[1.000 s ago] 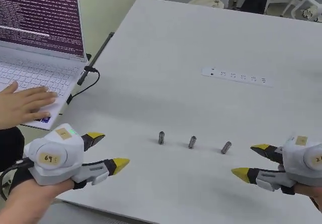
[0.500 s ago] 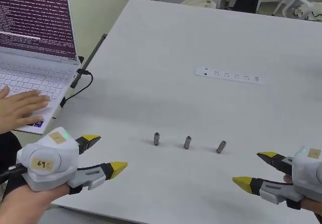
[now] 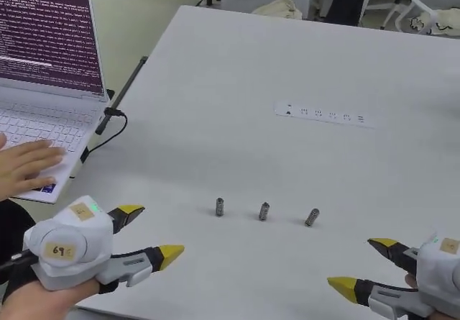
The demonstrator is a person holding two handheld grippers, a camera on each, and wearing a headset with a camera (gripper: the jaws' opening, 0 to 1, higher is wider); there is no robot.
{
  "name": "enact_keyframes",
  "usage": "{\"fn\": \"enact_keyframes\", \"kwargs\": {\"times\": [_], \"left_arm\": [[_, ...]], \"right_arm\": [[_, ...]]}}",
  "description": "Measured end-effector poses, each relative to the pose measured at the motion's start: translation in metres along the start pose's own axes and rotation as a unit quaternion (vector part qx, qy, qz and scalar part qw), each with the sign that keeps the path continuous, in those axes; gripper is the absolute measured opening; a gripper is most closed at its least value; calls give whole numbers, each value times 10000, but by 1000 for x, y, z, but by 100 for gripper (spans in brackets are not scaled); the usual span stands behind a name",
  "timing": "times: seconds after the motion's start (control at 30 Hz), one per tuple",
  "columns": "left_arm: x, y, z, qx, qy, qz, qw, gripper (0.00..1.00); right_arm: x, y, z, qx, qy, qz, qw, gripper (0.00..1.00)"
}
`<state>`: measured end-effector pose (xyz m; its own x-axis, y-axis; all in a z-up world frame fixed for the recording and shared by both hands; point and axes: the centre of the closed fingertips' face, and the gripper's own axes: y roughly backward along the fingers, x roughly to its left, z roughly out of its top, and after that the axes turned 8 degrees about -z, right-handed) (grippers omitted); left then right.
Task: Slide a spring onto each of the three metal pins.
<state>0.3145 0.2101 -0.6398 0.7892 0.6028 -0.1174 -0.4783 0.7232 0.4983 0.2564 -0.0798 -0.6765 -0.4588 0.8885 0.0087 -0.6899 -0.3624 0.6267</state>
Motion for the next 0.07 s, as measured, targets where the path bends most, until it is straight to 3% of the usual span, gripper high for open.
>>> {"fn": "enact_keyframes", "kwargs": {"times": [0.07], "left_arm": [[0, -1, 0, -2, 3, -7, 10000, 55]], "right_arm": [[-1, 0, -1, 13, 20, -15, 10000, 68]]}}
